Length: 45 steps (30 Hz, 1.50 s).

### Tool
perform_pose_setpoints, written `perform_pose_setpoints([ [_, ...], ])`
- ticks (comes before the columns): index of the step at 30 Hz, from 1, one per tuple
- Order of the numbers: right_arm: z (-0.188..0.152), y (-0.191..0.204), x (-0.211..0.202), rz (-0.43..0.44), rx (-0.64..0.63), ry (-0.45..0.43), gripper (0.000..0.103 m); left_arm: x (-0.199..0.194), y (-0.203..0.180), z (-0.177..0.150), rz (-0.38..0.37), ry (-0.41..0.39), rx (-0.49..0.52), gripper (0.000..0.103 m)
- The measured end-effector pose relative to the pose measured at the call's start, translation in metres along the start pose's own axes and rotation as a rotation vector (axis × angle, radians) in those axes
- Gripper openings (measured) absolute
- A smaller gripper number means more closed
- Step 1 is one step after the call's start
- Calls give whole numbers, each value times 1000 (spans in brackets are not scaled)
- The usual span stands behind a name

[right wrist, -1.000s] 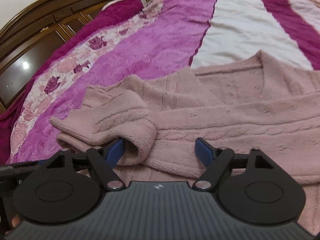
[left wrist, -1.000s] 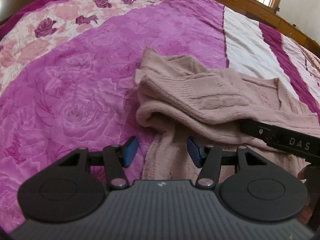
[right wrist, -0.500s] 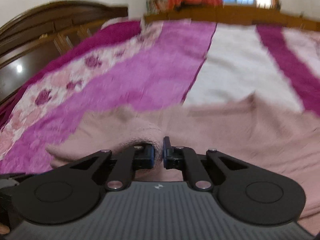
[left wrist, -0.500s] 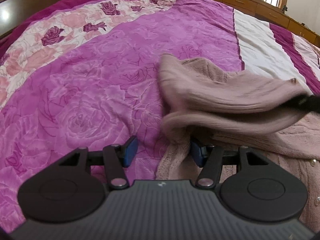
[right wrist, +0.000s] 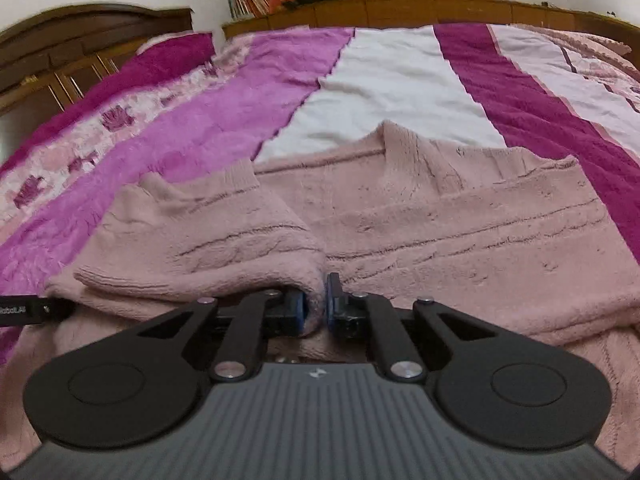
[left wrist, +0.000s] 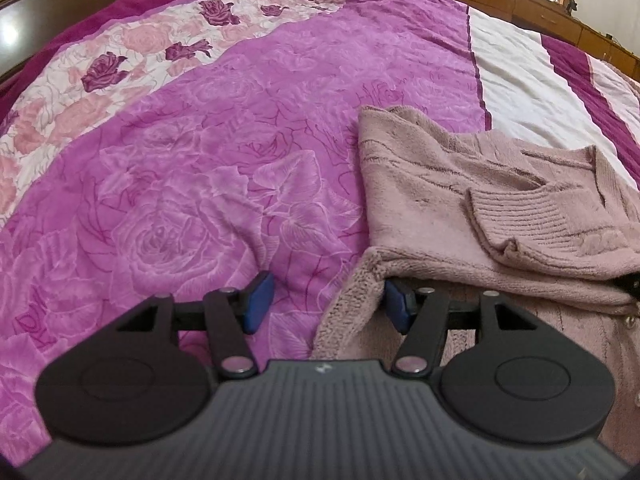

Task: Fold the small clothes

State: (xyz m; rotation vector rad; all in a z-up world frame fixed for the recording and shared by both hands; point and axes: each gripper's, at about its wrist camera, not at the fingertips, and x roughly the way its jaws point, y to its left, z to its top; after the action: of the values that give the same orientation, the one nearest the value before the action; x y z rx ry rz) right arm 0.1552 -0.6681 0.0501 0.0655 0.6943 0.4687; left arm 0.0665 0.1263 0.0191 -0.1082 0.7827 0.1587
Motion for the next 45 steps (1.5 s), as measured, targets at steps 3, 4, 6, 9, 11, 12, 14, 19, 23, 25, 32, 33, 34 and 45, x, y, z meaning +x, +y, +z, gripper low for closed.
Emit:
perform_pose_setpoints([
  [3, 3, 3, -5, 0, -28, 13, 18, 0, 0, 0, -1, 2, -1, 61],
  [4, 5, 6, -8, -2, -35, 15, 21, 0, 0, 0, -3, 3, -3, 61],
  [6, 7, 12, -15, -22, -41, 9, 34, -1, 1, -1, -9, 4, -5, 61],
  [9, 8, 23, -33, -39, -74, -19, 47, -1, 2, -1, -11, 3, -5, 61],
  [11, 9, 33, -45, -22, -110, -52, 52, -1, 2, -1, -10, 3, -5, 61],
  [12, 9, 39, -49, -4, -132, -65, 53, -1, 2, -1, -10, 3, -5, 61],
  [14, 11, 54, -53, 46, -191, -79, 53, -1, 2, -1, -10, 2, -4, 61],
  [19, 15, 87, -44, 158, -283, -67, 54, -2, 2, -1, -12, 2, -1, 61],
  [23, 13, 98, -27, 233, -246, -17, 54, -2, 2, -1, -13, 1, 1, 61],
  [25, 11, 100, -17, 248, -215, 17, 54, -2, 2, -1, -15, 2, 4, 61],
  [32, 5, 103, 3, 253, -228, 40, 54, -1, 0, -2, -9, -2, 16, 61],
  [33, 4, 105, 3, 248, -240, 38, 54, -1, -1, -2, -7, -2, 17, 61],
  [34, 3, 107, 4, 244, -252, 35, 54, -1, 0, -2, -8, -2, 17, 61],
  [45, 19, 81, -18, 154, -140, -107, 9, -2, 0, -2, -7, -4, 20, 61],
])
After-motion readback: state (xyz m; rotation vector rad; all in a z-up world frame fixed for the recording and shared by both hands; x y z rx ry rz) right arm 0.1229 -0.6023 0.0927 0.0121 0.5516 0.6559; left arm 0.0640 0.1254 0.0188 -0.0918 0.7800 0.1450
